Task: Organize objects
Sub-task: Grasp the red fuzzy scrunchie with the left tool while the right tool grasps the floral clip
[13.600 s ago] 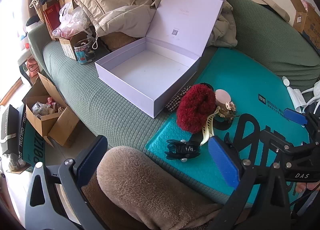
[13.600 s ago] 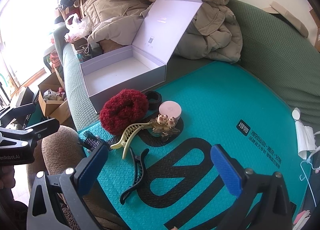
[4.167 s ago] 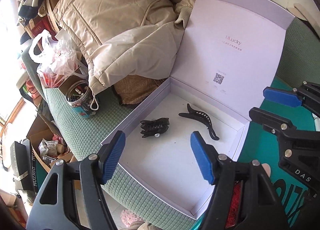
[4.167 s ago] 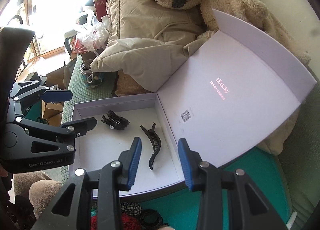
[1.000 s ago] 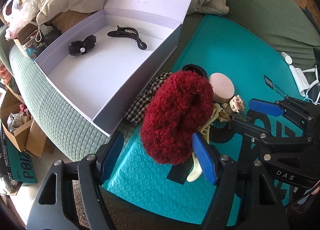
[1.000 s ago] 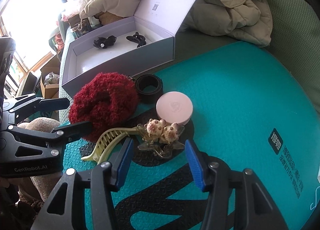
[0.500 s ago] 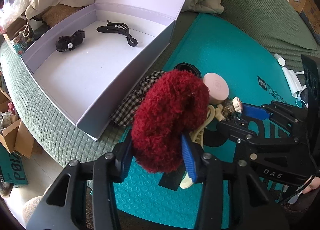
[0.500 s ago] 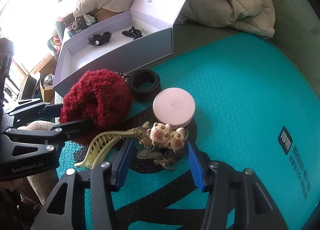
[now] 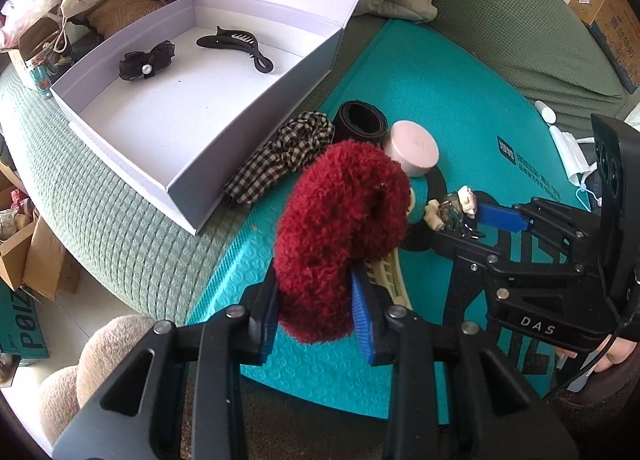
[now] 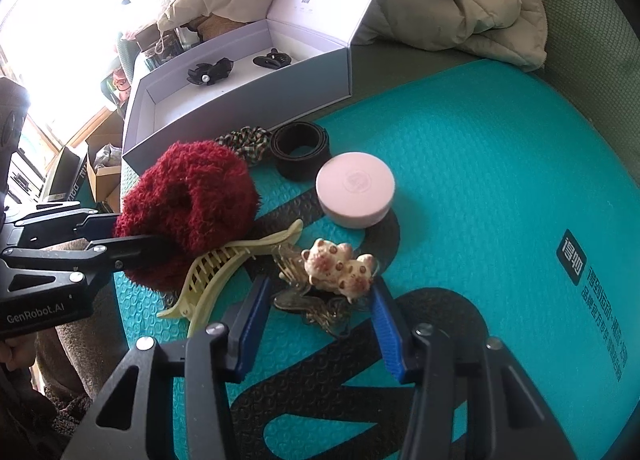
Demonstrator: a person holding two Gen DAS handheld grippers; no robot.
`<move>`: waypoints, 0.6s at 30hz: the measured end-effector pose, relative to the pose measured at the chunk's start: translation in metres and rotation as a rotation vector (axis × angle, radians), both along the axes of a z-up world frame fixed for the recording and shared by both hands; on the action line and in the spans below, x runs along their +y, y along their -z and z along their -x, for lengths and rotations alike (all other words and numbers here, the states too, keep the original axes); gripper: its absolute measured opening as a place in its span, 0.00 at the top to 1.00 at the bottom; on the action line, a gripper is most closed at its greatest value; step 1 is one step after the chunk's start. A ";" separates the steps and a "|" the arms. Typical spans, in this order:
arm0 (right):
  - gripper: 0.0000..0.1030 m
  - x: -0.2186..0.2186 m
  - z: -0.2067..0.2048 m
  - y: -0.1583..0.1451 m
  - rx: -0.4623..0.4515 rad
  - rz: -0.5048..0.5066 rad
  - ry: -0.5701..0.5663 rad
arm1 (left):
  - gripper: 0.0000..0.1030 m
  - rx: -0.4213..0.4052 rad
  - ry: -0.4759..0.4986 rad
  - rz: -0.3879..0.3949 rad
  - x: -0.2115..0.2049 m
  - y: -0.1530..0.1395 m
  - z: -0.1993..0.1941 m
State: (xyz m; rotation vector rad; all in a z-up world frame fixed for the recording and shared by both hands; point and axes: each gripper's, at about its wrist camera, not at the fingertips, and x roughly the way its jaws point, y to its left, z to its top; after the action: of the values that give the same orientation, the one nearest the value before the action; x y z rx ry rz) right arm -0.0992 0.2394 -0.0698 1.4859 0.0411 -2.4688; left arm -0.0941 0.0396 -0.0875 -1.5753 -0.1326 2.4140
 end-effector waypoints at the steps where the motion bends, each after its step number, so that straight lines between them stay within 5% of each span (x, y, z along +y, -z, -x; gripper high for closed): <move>1: 0.51 0.000 -0.003 0.000 -0.001 -0.002 -0.003 | 0.71 -0.003 0.002 0.004 0.000 0.000 -0.004; 13: 0.51 0.003 -0.038 -0.002 -0.024 0.008 0.000 | 0.70 -0.034 0.038 0.039 0.001 -0.002 -0.043; 18: 0.51 0.006 -0.048 0.000 -0.035 0.020 0.012 | 0.52 -0.053 0.053 0.056 0.005 0.006 -0.040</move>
State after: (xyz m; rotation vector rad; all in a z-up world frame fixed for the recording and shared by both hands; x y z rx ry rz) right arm -0.0514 0.2455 -0.0694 1.5253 0.0007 -2.4443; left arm -0.0541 0.0446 -0.0933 -1.6460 -0.0333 2.3559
